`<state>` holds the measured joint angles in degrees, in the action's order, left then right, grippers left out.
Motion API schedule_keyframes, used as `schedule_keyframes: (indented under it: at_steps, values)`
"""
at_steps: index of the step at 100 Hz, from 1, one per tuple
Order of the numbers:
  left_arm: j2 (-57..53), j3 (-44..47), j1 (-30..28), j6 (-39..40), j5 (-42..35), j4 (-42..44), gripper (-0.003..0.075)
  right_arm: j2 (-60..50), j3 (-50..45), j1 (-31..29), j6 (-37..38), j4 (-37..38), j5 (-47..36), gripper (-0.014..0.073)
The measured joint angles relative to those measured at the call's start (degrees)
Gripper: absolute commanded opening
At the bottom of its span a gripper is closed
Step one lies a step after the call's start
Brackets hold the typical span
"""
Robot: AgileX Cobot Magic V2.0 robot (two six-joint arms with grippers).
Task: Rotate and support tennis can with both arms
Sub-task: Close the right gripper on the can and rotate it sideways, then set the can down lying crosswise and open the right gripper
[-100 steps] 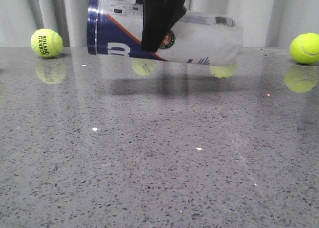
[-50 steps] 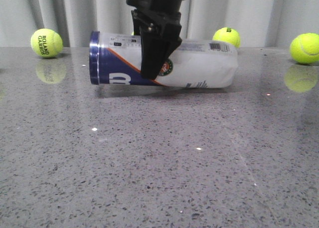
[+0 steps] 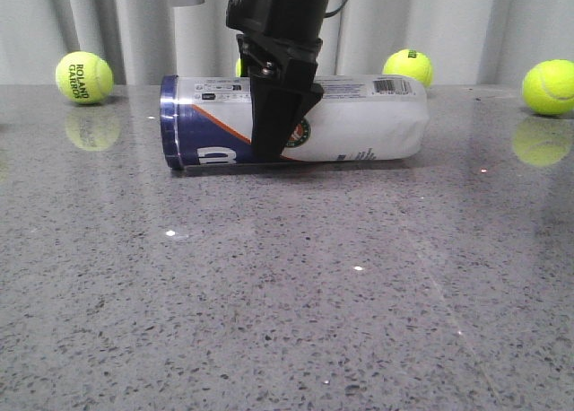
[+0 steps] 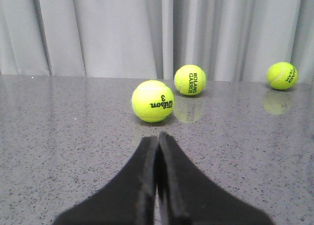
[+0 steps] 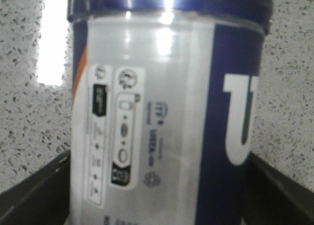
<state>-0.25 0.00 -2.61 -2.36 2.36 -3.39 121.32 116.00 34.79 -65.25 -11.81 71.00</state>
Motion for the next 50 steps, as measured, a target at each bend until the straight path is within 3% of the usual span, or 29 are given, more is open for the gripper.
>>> schedule_keyframes:
  at_steps: [50]
  values:
    - [0.0, 0.0, 0.0, 0.0, 0.0, 0.0, -0.002, -4.0, 0.0, 0.2, 0.6, -0.1, 0.0, 0.0635]
